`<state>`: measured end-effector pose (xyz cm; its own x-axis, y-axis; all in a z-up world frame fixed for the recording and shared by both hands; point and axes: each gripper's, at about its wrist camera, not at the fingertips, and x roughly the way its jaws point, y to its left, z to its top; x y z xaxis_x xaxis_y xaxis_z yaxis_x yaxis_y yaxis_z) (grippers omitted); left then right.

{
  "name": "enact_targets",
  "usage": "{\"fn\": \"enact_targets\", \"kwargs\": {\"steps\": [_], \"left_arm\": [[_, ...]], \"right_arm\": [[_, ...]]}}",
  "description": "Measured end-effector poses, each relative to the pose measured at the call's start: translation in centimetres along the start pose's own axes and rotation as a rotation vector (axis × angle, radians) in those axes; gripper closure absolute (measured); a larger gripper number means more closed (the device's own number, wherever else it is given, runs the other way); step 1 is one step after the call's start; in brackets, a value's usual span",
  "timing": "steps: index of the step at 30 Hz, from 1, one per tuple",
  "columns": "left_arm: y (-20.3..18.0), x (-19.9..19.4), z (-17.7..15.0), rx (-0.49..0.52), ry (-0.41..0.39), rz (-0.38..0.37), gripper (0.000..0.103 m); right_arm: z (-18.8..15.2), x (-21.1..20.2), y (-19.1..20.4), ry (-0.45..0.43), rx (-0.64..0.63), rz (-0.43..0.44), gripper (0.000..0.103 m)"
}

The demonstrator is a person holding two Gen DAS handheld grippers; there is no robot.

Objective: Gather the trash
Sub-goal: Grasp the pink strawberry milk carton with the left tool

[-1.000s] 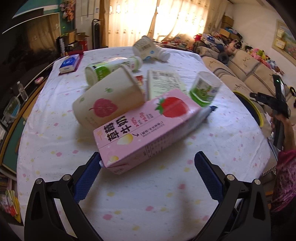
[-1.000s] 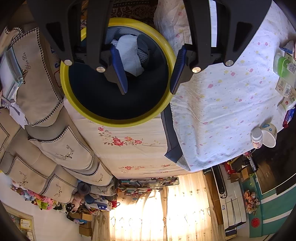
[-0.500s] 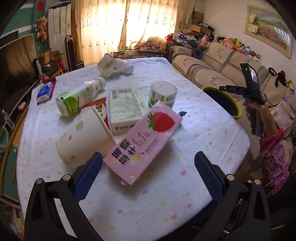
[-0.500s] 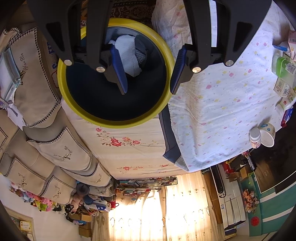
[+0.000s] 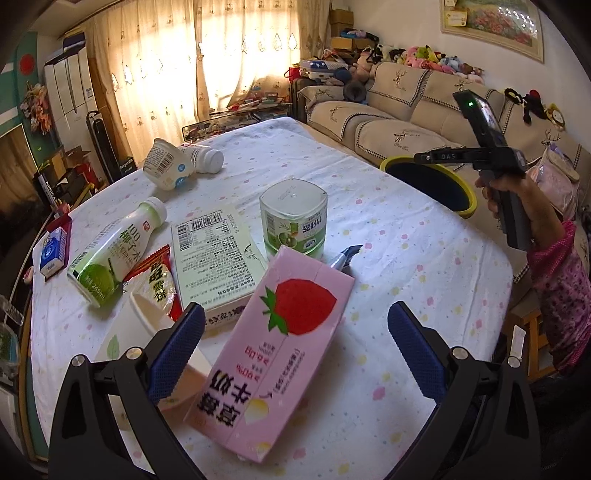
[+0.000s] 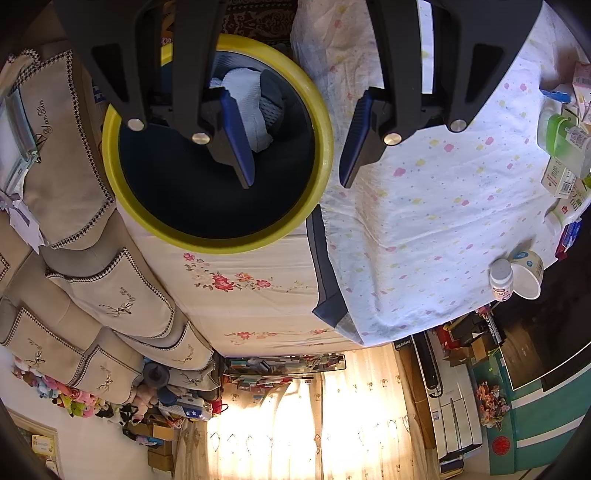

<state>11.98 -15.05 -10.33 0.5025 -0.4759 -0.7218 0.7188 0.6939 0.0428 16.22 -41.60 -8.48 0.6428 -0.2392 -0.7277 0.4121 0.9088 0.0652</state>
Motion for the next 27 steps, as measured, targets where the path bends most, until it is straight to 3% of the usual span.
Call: {"fn": "enact_targets", "kwargs": {"steps": [4,8,13,16,27], "left_arm": [[0.0,1.4,0.5,0.006,0.028,0.008,0.012],[0.5,2.8,0.8,-0.02,0.06,0.01,0.028],[0.8,3.5,0.8,-0.032,0.076,0.018,0.036],[1.4,3.5,0.8,-0.063,0.073,0.026,0.048],[2.0,0.2,2.0,-0.139,-0.005,0.055,0.05]], "right_arm": [[0.0,0.0,0.0,0.002,0.0,0.002,0.057],[0.0,0.0,0.0,0.003,-0.001,0.002,0.057],[0.0,0.1,-0.1,0.003,0.002,0.002,0.057],[0.0,0.1,-0.1,0.002,0.001,0.006,0.057],[-0.1,-0.8,-0.1,-0.015,0.002,0.021,0.057]]}}
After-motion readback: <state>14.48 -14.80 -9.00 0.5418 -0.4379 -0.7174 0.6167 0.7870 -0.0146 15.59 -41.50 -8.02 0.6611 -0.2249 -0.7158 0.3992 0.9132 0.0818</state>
